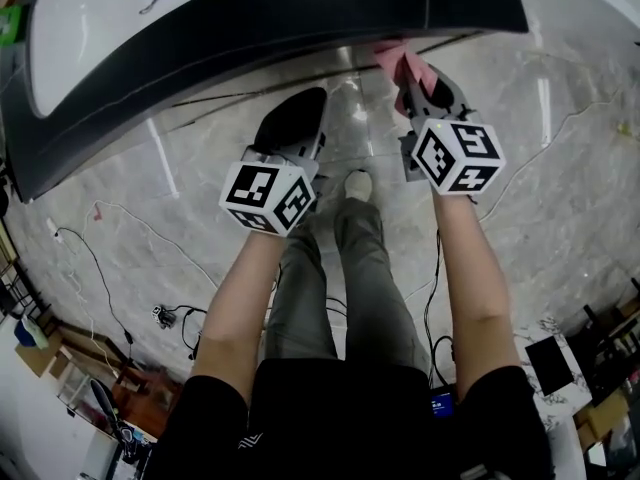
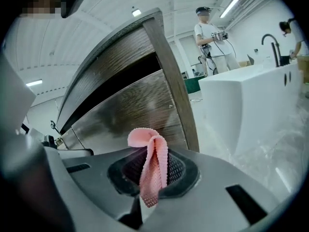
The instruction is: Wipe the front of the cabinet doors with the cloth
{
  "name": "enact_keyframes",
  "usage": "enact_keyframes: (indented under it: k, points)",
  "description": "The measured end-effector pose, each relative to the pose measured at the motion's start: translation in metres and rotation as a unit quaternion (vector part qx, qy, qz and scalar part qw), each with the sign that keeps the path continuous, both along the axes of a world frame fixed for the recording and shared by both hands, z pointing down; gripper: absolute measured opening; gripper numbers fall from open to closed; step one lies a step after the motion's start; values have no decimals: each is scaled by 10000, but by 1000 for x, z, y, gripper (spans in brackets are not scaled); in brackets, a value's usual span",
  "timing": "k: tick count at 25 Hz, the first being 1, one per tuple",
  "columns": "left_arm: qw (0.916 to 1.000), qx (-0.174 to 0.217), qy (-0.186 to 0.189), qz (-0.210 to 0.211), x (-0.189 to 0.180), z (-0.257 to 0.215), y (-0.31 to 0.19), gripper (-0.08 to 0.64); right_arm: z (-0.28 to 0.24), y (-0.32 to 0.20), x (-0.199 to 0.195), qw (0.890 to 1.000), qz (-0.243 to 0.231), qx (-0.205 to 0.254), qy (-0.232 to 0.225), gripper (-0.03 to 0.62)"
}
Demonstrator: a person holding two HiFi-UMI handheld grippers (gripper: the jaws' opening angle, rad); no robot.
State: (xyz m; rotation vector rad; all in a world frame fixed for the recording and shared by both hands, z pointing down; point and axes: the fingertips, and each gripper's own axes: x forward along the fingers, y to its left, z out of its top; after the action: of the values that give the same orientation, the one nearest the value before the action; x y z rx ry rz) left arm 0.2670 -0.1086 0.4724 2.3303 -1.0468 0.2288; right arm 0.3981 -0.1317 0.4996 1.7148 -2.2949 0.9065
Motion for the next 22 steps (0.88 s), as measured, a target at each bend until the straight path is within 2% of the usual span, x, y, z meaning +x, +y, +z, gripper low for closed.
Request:
enact_keyframes:
  k: [4, 9, 22]
  points:
    - [10000, -91, 0, -34, 2, 4, 11, 9, -2, 11, 2, 10000, -26, -9, -40, 43]
    - [9999, -148, -61, -34, -12, 10, 22, 9, 3, 22, -20, 9997, -174, -76, -128, 43]
    - [9981, -233, -249, -515, -103, 29, 37, 9, 27, 41, -133, 9950, -946, -282, -151, 43]
